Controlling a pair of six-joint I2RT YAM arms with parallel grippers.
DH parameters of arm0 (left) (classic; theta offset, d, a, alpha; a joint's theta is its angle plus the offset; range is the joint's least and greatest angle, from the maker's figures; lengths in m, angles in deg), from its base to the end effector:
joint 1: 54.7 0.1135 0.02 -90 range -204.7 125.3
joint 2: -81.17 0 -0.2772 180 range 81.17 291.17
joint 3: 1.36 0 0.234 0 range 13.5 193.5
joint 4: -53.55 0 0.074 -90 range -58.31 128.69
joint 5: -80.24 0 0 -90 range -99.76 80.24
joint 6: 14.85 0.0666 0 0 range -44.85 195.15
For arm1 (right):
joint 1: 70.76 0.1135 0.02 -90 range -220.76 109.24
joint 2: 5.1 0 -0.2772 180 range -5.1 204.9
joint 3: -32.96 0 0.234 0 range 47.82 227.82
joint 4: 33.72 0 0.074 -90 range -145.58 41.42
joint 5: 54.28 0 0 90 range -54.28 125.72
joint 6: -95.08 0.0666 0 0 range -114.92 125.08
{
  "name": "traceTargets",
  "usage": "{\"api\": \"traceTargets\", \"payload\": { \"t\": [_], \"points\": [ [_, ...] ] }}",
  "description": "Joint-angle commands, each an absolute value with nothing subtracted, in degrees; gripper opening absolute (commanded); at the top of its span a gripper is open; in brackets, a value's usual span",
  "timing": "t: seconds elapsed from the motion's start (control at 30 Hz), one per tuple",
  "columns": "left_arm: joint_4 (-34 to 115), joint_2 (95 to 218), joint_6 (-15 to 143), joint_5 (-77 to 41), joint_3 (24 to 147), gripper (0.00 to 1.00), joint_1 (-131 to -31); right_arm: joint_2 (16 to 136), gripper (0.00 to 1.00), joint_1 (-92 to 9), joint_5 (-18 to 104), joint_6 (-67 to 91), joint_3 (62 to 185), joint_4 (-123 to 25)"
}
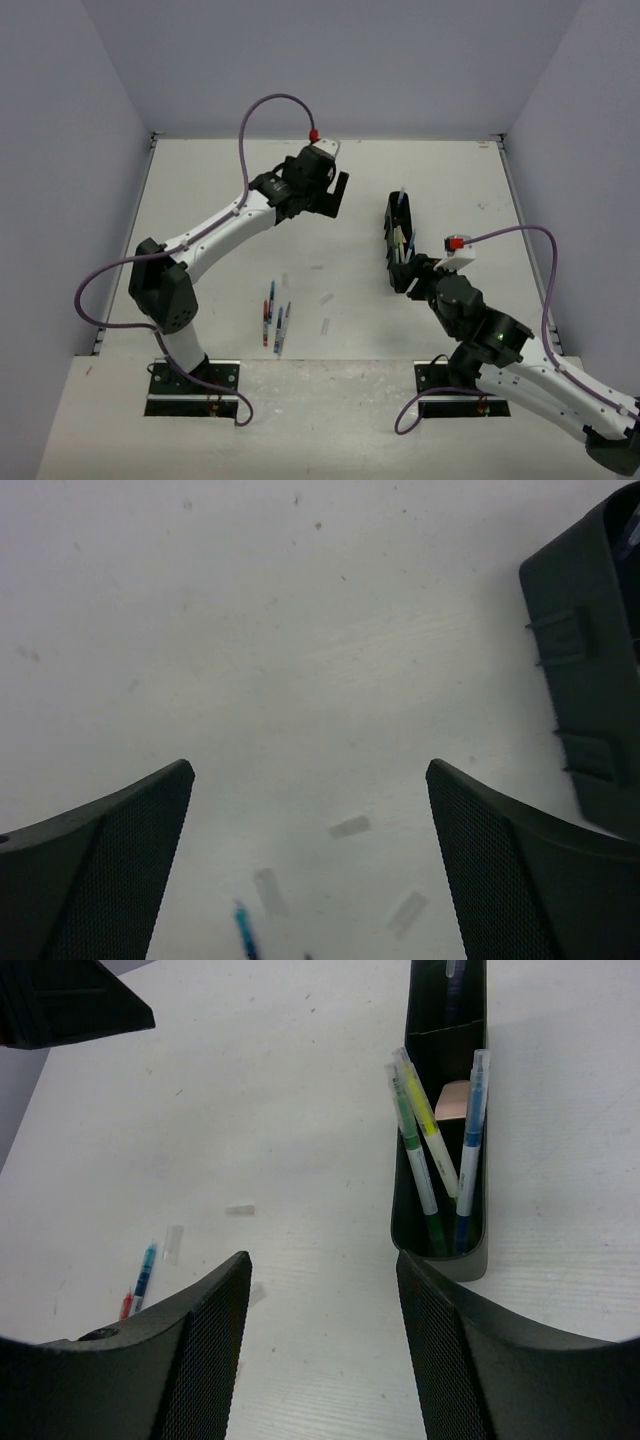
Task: Sort the stationery into containers
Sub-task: Place the pen cap at the center of the board, then pick up the pen cap from the center of the board.
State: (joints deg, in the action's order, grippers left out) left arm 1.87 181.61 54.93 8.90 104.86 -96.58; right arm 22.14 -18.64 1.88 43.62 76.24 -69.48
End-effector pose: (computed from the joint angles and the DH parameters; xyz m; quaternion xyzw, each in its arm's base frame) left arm 0.3109 -0.2501 0.3112 0.1121 0.9097 -0.0623 0.3949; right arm 0.1031 0.0721 0.2614 0.0738 0.7967 0.2243 0.5564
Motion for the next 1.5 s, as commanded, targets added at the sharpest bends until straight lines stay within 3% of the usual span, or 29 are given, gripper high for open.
{"api": "traceTargets", "payload": {
  "t": [0.0, 0.13, 0.37, 0.5, 0.7, 0.9, 1.17, 1.3, 1.33, 1.47],
  "points": [
    [-10.4, 180.9, 7.7, 15.2, 101.2, 1.00, -101.2, 22.5, 0.62, -18.6, -0.3, 43.7, 76.1, -67.5],
    [-20.8, 182.8, -17.8, 14.2, 100.8, 1.00, -103.0, 22.9, 0.62, -18.6, -0.3, 43.7, 76.2, -67.5],
    [-33.7, 190.1, -41.3, 13.2, 105.7, 1.00, -103.0, 21.6, 0.61, -18.6, 0.1, 43.9, 75.6, -67.6],
    [-31.5, 193.5, -44.9, 11.4, 106.6, 0.95, -102.6, 20.8, 0.61, -18.6, 0.7, 43.8, 75.5, -67.5],
    [-31.0, 200.0, -46.8, 12.3, 111.7, 0.69, -102.2, 18.7, 0.60, -18.6, 1.3, 43.8, 74.9, -67.5],
    [-30.7, 202.7, -47.0, 12.8, 113.5, 0.62, -101.6, 18.7, 0.59, -18.6, 1.5, 43.7, 75.0, -67.5],
    [-28.2, 201.9, -47.3, 12.5, 109.3, 0.59, -100.8, 19.0, 0.59, -18.6, 2.1, 43.5, 75.0, -67.2],
    [-26.1, 202.6, -46.2, 10.8, 107.6, 0.53, -100.1, 19.1, 0.59, -18.6, 2.1, 43.5, 75.0, -67.1],
    [-25.2, 202.7, -45.7, 10.2, 107.0, 0.46, -100.0, 19.1, 0.59, -18.6, 2.1, 43.5, 75.0, -67.0],
    [-24.0, 203.3, -44.8, 9.0, 106.2, 0.41, -99.8, 19.5, 0.59, -18.6, 2.1, 43.5, 75.0, -67.1]
  ]
}}
